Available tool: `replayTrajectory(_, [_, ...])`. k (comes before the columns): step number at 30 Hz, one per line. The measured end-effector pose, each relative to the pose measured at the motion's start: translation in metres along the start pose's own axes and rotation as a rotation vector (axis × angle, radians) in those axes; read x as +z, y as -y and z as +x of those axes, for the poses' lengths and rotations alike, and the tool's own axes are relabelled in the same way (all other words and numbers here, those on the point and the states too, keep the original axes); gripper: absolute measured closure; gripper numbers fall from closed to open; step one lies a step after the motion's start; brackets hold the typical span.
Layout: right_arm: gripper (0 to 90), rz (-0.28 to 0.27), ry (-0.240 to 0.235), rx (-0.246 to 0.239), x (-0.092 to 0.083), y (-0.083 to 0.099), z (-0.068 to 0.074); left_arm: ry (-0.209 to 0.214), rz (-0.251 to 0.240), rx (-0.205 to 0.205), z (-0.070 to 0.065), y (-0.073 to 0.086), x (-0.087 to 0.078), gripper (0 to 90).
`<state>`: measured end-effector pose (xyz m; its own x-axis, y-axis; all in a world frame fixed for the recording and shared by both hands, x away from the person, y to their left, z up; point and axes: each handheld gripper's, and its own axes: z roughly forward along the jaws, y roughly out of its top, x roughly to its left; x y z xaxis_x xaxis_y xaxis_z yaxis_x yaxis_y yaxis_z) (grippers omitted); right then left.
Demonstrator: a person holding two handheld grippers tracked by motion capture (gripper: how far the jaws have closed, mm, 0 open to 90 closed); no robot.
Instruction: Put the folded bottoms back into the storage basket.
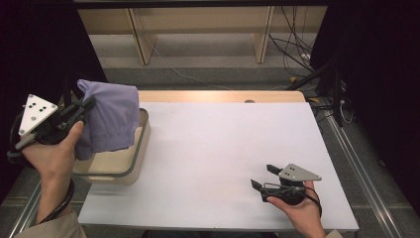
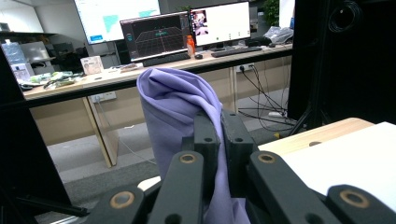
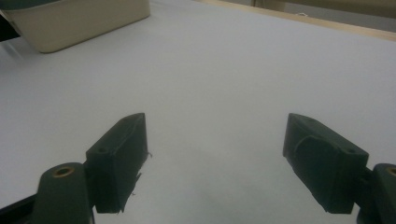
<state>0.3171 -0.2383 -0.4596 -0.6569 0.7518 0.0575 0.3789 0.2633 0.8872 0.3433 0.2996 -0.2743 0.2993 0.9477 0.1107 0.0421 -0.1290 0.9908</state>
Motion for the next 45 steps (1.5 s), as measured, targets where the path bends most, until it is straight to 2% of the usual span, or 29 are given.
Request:
replayTrajectory(10, [22.7,0.001,0.0,0.001,0.0,0.0,0.0,0.004,0.021,0.01,0.002,0.0,0.0,85.7])
replayTrajectory(30, [22.8,-0.001,0.0,0.0,0.0,0.0,0.0,0.025,0.106,0.023,0.003,0.008,0.008,85.6])
replayTrajectory(45, [22.8,-0.003,0.001,0.0,0.0,0.0,0.0,0.03,0.138,0.025,0.006,0.012,0.012,85.6])
